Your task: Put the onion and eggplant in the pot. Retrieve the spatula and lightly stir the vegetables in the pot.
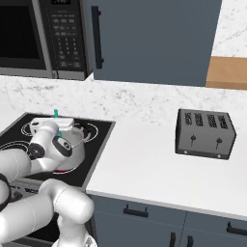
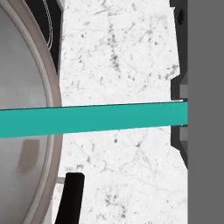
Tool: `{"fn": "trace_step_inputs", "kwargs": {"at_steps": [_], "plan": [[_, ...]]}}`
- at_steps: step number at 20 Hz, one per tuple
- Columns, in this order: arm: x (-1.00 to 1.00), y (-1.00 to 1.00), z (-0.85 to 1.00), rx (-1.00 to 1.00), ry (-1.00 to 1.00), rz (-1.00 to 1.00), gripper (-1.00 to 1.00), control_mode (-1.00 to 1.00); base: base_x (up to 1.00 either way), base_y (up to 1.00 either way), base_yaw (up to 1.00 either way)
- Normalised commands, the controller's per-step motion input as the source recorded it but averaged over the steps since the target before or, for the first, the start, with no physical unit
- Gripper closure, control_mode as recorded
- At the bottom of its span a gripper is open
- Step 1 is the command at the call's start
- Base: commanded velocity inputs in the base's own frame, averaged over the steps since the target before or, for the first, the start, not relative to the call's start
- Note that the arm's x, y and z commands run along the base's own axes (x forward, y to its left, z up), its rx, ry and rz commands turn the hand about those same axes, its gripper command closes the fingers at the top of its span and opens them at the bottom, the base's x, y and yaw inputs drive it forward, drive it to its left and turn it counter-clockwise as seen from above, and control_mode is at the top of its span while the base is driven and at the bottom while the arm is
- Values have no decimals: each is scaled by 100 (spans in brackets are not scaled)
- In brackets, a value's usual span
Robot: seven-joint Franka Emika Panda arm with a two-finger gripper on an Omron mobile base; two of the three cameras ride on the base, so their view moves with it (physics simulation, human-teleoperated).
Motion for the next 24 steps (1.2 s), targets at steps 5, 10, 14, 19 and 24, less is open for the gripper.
{"fn": "trace_step_inputs", "kwargs": {"at_steps": [5, 10, 14, 19, 24], "plan": [[0, 0, 22, 9, -3, -1, 100, -100, 0, 0, 0], [0, -11, 12, 5, -4, -5, 100, -100, 0, 0, 0], [-1, -9, 25, 5, -3, -8, 100, -100, 0, 0, 0], [-4, -8, 16, 2, -1, -3, 100, -100, 0, 0, 0], [-9, -2, -2, 1, -1, -5, 100, -100, 0, 0, 0]]}}
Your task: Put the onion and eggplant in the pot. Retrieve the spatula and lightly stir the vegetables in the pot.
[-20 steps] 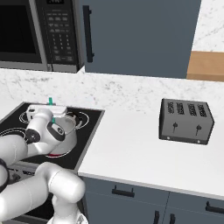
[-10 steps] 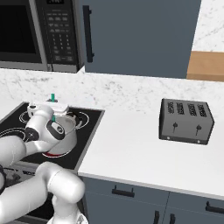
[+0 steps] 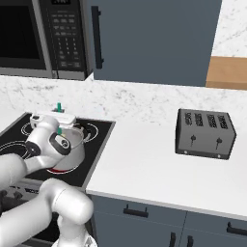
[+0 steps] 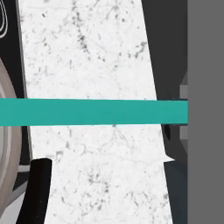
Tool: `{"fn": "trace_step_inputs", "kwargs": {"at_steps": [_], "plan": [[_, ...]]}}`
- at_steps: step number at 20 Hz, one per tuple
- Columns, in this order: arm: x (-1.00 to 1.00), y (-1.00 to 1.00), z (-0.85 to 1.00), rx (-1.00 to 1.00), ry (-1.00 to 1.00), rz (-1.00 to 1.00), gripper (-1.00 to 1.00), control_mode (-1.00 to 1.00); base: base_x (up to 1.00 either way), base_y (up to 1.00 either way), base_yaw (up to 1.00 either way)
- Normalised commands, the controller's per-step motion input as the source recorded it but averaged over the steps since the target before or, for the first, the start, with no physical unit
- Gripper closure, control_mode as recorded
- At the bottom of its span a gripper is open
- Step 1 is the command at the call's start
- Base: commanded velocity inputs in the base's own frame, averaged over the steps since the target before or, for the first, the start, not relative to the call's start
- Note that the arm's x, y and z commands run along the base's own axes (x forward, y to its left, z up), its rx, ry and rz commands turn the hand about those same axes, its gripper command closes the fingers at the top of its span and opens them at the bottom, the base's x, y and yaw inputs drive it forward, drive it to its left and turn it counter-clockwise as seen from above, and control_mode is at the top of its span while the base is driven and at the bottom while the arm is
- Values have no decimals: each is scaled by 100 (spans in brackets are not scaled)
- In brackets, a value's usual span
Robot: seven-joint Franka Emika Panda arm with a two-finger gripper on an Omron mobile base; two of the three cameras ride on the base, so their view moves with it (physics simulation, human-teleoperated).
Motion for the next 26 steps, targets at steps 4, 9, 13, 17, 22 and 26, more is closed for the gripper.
{"fn": "trace_step_inputs", "kwargs": {"at_steps": [4, 9, 13, 17, 22, 26], "plan": [[-5, -1, -21, 0, 0, -3, 100, -100, 0, 0, 0], [0, 0, -64, 0, 0, -1, 100, -100, 0, 0, 0], [0, 0, -56, 0, -1, -2, 100, -100, 0, 0, 0], [0, -6, -36, 2, -6, -4, 100, -100, 0, 0, 0], [0, -28, -5, 6, -12, -6, 100, -100, 0, 0, 0], [0, -26, 27, 1, 0, -7, 100, -100, 0, 0, 0]]}}
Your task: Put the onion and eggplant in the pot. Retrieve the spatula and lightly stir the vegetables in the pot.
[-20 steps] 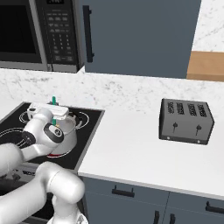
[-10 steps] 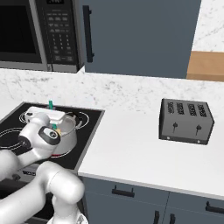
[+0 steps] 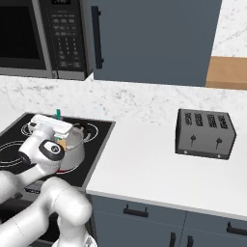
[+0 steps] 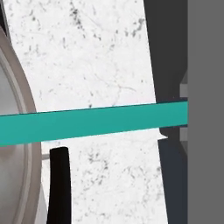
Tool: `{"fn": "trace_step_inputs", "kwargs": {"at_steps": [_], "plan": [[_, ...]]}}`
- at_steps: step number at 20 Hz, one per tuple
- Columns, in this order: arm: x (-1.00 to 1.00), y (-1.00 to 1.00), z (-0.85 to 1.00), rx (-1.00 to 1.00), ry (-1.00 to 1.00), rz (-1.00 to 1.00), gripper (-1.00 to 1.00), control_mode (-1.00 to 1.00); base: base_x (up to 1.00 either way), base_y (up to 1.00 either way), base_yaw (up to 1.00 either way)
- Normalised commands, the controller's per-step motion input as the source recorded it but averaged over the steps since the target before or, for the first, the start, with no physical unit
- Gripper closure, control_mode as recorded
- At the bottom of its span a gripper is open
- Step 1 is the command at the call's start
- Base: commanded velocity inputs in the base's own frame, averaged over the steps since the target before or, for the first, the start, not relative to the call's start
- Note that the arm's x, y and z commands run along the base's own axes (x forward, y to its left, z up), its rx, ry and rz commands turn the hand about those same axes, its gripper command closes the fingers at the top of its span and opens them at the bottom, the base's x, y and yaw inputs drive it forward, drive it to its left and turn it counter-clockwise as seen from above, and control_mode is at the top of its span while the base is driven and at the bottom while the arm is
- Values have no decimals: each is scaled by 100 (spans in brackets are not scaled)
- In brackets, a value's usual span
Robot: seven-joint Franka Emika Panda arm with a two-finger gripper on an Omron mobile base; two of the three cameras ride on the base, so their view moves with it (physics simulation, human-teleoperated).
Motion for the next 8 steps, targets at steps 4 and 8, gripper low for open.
{"fn": "trace_step_inputs", "kwargs": {"at_steps": [4, 8], "plan": [[0, -21, 31, 0, 2, -4, 100, -100, 0, 0, 0], [0, -11, 30, 0, 5, -3, 100, -100, 0, 0, 0]]}}
